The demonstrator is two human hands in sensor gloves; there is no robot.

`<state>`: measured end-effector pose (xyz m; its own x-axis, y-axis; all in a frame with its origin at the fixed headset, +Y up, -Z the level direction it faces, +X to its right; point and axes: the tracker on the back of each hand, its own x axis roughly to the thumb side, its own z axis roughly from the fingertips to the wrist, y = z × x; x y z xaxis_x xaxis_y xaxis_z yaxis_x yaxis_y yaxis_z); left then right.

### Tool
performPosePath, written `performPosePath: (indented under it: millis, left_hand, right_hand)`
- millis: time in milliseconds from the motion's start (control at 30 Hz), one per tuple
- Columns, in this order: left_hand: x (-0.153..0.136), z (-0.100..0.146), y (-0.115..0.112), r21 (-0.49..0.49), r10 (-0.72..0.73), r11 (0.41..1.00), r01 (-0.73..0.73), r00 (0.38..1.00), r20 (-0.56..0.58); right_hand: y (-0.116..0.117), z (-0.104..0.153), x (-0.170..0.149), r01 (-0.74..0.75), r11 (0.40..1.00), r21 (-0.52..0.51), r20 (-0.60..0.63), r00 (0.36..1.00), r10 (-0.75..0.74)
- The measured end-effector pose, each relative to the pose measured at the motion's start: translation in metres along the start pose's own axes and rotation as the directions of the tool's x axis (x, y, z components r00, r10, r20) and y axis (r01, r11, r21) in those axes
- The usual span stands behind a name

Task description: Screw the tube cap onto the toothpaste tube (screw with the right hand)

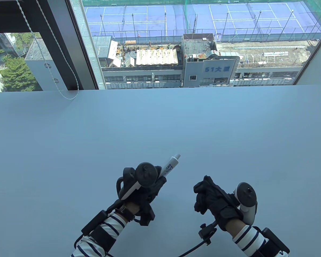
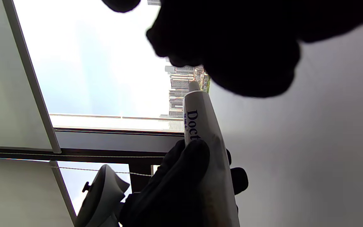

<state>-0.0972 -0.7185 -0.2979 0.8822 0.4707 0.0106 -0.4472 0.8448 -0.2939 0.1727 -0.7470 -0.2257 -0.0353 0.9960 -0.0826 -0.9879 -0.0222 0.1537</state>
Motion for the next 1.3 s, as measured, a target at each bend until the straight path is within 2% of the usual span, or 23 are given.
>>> performPosePath:
  millis: [133,300,500,567,900,1033,1167,1300]
  left_hand:
    - [0.017,-0.031,-0.009,-0.013,-0.154,0.988,0.154,0.973,-0.172]
    - [0.042,-0.056,-0.029,-0.043,-0.260,0.965,0.259,0.927,-0.270]
    - [0.062,-0.066,-0.046,-0.064,-0.320,0.946,0.316,0.896,-0.307]
    - [0.065,-0.070,-0.051,-0.118,-0.378,0.926,0.360,0.867,-0.324]
    - [0.063,-0.078,-0.046,-0.261,-0.525,0.851,0.456,0.768,-0.367]
    - [0.058,-0.076,-0.046,-0.252,-0.525,0.851,0.461,0.771,-0.361]
    - [0.055,-0.075,-0.047,-0.249,-0.583,0.812,0.527,0.733,-0.350]
    - [0.054,-0.073,-0.048,-0.231,-0.580,0.815,0.532,0.739,-0.343]
  right_hand:
    - [-0.006,-0.001,0.000,-0.032,0.999,-0.010,-0.005,0.999,0.032]
    - [-0.008,-0.001,0.001,-0.057,0.998,-0.013,-0.010,0.998,0.057]
    - [-0.010,-0.001,0.001,-0.083,0.996,-0.014,-0.007,0.997,0.083]
    - [-0.011,-0.001,0.001,-0.084,0.996,-0.013,-0.010,0.996,0.084]
    - [-0.011,-0.001,-0.002,-0.082,0.997,-0.009,-0.031,0.996,0.081]
    - [-0.011,-0.002,-0.003,-0.088,0.996,-0.005,-0.035,0.996,0.087]
    - [-0.010,-0.001,-0.003,-0.089,0.996,-0.004,-0.041,0.995,0.089]
    - [-0.009,-0.001,-0.005,-0.094,0.996,0.000,-0.048,0.994,0.094]
